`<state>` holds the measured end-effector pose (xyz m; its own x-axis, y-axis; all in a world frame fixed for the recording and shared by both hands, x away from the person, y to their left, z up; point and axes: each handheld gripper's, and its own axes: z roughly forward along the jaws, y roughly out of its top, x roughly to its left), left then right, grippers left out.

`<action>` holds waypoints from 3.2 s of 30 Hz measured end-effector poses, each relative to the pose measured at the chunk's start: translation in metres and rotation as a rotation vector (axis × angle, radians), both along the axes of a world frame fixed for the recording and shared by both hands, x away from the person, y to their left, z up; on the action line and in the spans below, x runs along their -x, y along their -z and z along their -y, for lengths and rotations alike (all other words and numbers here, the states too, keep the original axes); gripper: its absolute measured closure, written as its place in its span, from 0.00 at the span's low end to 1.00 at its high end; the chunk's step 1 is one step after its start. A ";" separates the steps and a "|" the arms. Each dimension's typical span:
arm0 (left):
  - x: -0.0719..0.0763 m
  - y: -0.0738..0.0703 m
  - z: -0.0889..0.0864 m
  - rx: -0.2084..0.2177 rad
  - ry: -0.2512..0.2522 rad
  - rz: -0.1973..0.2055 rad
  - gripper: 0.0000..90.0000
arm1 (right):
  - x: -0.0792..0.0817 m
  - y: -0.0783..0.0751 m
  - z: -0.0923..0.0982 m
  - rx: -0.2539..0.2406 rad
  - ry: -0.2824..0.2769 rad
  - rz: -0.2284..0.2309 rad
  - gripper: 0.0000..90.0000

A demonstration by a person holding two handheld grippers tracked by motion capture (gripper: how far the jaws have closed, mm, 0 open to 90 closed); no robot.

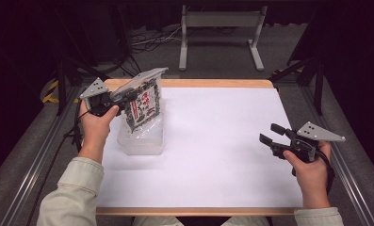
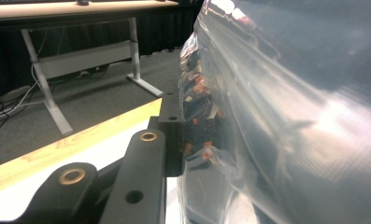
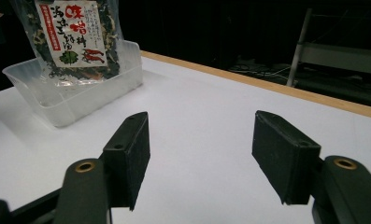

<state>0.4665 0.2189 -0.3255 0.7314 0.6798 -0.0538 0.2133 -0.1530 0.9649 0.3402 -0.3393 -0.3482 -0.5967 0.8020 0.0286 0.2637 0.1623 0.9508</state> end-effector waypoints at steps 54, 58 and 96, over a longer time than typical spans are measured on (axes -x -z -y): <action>0.026 -0.014 -0.014 -0.054 -0.178 0.036 0.09 | -0.014 0.000 -0.021 0.003 -0.067 -0.007 0.39; 0.044 -0.019 -0.018 -0.062 -0.161 0.041 0.08 | -0.016 -0.002 -0.024 0.007 -0.074 -0.006 0.37; 0.153 0.061 -0.034 -0.072 -0.034 -0.096 0.07 | -0.010 0.035 0.000 0.069 -0.095 -0.042 0.28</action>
